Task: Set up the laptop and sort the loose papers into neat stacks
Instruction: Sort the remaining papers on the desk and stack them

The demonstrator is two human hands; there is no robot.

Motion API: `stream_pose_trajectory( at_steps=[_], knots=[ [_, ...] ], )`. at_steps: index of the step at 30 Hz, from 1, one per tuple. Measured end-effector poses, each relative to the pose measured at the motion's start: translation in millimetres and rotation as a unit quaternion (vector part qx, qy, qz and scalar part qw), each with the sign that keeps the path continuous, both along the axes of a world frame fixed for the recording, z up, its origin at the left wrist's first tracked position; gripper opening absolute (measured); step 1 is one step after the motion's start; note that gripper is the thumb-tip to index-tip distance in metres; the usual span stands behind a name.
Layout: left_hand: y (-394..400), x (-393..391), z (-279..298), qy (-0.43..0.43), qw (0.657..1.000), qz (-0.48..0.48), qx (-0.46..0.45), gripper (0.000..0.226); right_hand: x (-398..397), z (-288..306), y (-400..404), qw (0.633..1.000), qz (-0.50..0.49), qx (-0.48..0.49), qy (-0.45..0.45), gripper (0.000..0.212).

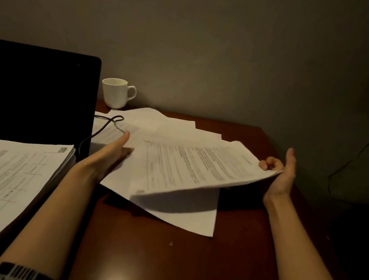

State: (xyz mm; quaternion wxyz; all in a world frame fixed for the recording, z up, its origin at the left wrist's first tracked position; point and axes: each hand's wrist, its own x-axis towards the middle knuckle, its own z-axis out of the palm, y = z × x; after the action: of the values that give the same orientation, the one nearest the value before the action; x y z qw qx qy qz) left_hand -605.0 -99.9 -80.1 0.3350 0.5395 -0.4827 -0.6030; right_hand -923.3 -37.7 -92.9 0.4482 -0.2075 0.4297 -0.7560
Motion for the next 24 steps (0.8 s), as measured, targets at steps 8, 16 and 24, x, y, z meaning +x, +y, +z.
stream_pose_trajectory(
  at_steps=[8,16,24],
  knots=[
    [3.4,-4.0,3.2,-0.008,0.993,-0.114,-0.019,0.017,-9.3,-1.2,-3.1,0.999,0.006,0.001,0.048,0.05],
    [2.0,-22.7,-10.6,-0.023,0.993,0.054,-0.098,0.032,18.5,1.2,-1.7,0.999,0.007,0.044,-0.023,0.071],
    [8.7,-38.5,-8.5,0.077,0.981,0.121,-0.131,0.038,64.2,4.6,5.8,0.96,0.081,0.096,0.252,0.037]
  ],
)
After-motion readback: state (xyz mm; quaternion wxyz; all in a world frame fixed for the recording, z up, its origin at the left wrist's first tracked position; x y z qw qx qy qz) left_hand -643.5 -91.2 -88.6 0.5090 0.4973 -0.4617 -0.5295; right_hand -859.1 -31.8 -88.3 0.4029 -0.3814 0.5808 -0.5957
